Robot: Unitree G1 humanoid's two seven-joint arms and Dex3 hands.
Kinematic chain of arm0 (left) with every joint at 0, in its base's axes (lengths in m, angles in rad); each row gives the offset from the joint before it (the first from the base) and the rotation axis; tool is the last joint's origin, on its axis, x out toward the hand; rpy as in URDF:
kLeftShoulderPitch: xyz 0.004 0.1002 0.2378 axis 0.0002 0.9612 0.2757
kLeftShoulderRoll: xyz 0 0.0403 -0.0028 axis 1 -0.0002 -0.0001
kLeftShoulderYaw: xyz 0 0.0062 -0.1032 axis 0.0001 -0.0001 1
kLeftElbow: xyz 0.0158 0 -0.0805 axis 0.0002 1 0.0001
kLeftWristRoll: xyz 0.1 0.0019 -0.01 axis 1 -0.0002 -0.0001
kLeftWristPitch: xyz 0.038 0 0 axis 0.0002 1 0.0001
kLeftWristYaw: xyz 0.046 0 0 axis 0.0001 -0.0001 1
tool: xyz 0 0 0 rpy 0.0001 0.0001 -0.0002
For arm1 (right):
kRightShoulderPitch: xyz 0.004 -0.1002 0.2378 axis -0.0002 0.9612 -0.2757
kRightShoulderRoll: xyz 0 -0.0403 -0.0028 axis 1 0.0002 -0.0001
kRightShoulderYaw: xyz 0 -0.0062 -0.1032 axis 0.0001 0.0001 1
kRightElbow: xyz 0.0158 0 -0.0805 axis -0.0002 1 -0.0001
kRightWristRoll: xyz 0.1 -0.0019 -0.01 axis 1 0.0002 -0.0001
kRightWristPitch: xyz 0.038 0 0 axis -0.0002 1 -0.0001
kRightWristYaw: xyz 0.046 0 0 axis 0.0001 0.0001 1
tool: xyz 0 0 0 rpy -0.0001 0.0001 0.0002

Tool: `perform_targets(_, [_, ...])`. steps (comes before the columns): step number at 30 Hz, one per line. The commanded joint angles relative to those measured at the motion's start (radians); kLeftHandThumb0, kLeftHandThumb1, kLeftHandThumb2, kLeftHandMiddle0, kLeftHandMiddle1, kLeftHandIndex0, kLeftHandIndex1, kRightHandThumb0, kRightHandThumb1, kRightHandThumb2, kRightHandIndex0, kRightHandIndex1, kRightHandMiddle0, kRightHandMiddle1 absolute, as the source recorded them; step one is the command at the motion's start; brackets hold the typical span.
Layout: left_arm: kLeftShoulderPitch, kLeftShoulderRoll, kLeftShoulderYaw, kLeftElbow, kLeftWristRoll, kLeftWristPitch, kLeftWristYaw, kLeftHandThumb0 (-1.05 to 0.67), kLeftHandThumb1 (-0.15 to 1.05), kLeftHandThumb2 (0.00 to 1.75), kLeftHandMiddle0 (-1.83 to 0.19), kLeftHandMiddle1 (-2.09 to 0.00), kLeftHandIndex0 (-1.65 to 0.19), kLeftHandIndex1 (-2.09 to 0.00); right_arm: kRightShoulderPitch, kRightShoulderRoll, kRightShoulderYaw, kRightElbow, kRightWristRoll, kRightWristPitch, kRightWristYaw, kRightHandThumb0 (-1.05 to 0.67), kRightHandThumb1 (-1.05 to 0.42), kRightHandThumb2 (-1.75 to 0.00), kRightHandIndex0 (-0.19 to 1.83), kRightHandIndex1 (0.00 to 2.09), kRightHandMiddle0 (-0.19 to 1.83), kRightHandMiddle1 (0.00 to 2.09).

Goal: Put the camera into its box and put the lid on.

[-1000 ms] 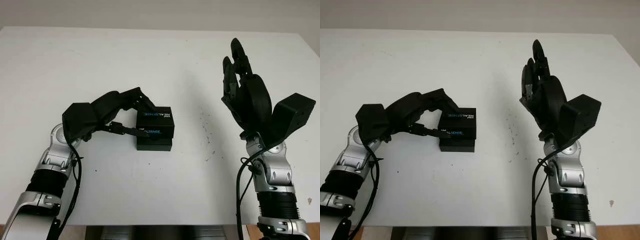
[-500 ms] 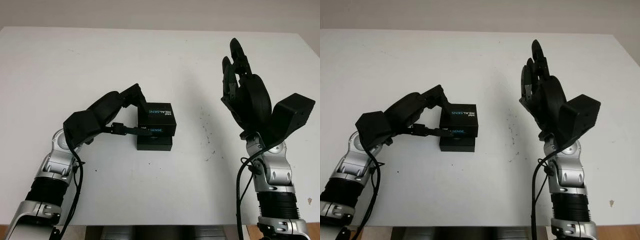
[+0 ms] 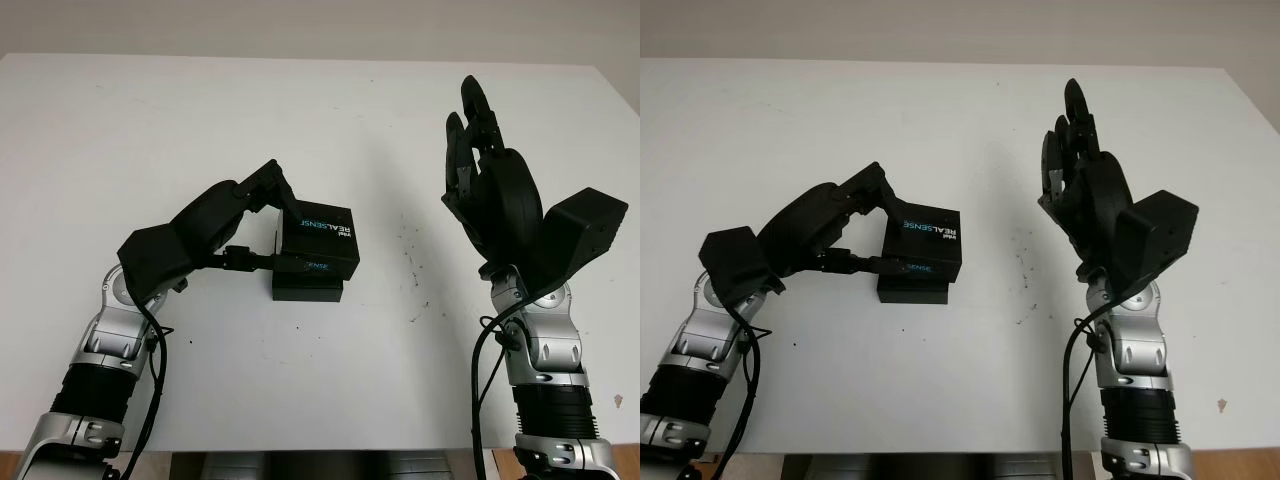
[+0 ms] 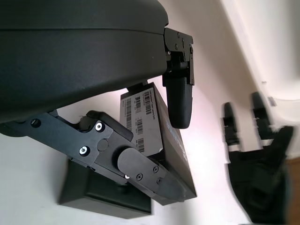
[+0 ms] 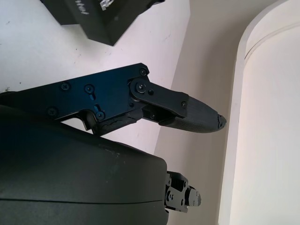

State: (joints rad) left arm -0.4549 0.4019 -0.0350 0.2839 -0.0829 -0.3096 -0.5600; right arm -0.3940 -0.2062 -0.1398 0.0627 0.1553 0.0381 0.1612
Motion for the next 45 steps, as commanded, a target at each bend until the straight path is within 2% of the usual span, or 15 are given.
perform_targets(1, [0.014, 0.0, 0.015, -0.036, -0.022, -0.005, -0.011, -0.2, 0.98, 0.06, -0.06, -1.88, -0.02, -1.85, 0.007, 0.005, 0.001, -0.016, -0.002, -0.001, -0.002, -0.67, -1.05, -0.68, -0.12, 0.07, -0.15, 0.15])
perform_targets(6, [0.037, 0.008, 0.036, -0.085, -0.051, 0.003, -0.028, -0.21, 0.99, 0.06, -0.1, -1.91, -0.08, -1.71, 0.009, 0.002, 0.003, -0.018, -0.003, -0.001, 0.0, -0.67, -1.05, -0.69, -0.13, 0.06, -0.17, 0.15])
perform_targets(13, [0.065, 0.019, 0.057, -0.117, -0.055, 0.03, -0.023, -0.2, 0.99, 0.05, -0.11, -1.89, -0.1, -1.68, 0.009, -0.001, 0.003, -0.017, -0.003, -0.001, 0.007, -0.67, -1.05, -0.69, -0.14, 0.06, -0.17, 0.15])
perform_targets(22, [0.076, 0.012, 0.073, -0.082, -0.047, 0.002, -0.013, -0.22, 1.0, 0.05, -0.1, -1.87, -0.1, -1.65, 0.008, -0.003, 0.002, -0.02, -0.003, 0.003, 0.01, -0.67, -1.05, -0.69, -0.13, 0.06, -0.17, 0.16])
perform_targets(29, [0.076, 0.009, 0.069, -0.027, -0.045, -0.04, -0.01, -0.23, 0.99, 0.05, -0.09, -1.9, -0.1, -1.66, 0.008, -0.005, 0.002, -0.019, 0.002, -0.004, 0.024, -0.67, -1.05, -0.7, -0.15, 0.05, -0.19, 0.16])
perform_targets(35, [0.076, 0.008, 0.061, 0.021, -0.023, -0.078, -0.007, -0.22, 1.0, 0.06, -0.08, -1.85, -0.08, -1.63, 0.006, -0.001, 0.0, -0.017, -0.001, -0.002, 0.012, -0.68, -1.05, -0.68, -0.13, 0.06, -0.17, 0.17])
perform_targets(45, [0.077, 0.002, 0.047, 0.048, 0.013, -0.067, 0.004, -0.19, 0.98, 0.05, -0.1, -1.82, -0.12, -1.61, 0.005, -0.002, 0.001, -0.019, 0.0, 0.002, 0.009, -0.68, -1.05, -0.68, -0.13, 0.06, -0.17, 0.18])
